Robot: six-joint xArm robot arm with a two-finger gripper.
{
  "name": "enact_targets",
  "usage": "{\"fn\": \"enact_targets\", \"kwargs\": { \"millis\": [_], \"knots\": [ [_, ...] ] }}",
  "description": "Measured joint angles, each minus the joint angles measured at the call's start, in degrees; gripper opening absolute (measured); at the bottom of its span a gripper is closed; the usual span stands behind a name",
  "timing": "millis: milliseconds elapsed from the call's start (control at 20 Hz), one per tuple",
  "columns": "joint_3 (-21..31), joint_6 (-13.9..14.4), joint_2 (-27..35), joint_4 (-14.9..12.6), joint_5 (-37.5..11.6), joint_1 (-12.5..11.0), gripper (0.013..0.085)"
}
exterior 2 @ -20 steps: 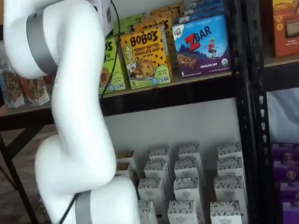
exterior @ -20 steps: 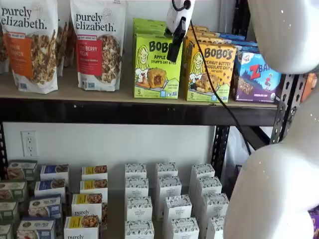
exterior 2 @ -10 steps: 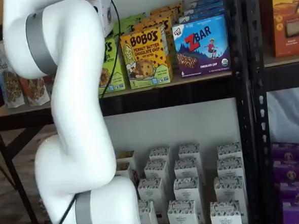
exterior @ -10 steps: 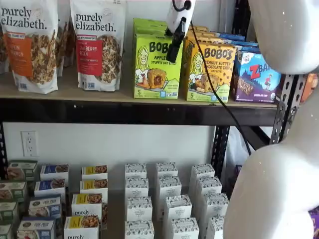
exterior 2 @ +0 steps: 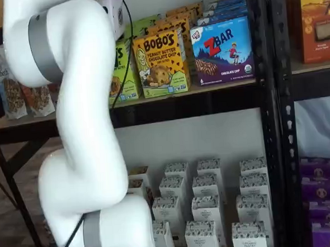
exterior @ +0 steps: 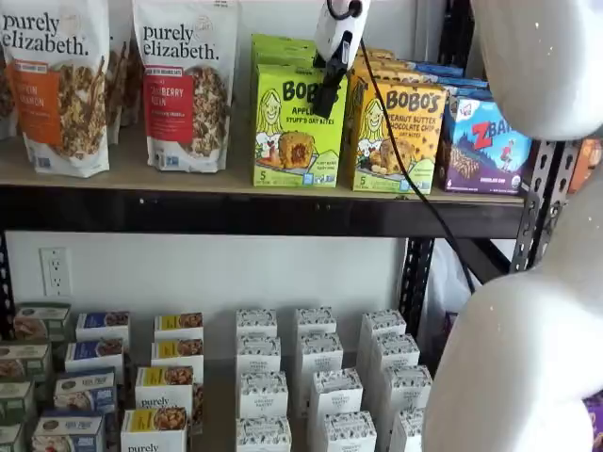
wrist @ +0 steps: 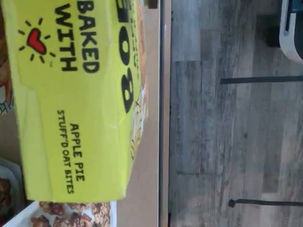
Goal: Pick the green box on the top shelf, the fourth from the left
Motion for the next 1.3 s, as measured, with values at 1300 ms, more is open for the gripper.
{"fn": "enact_targets", "kwargs": {
  "millis": [1300],
  "knots": [
    [0.57, -0.05, -0.39, -0.19, -0.73, 0.00, 0.0450]
  ]
}}
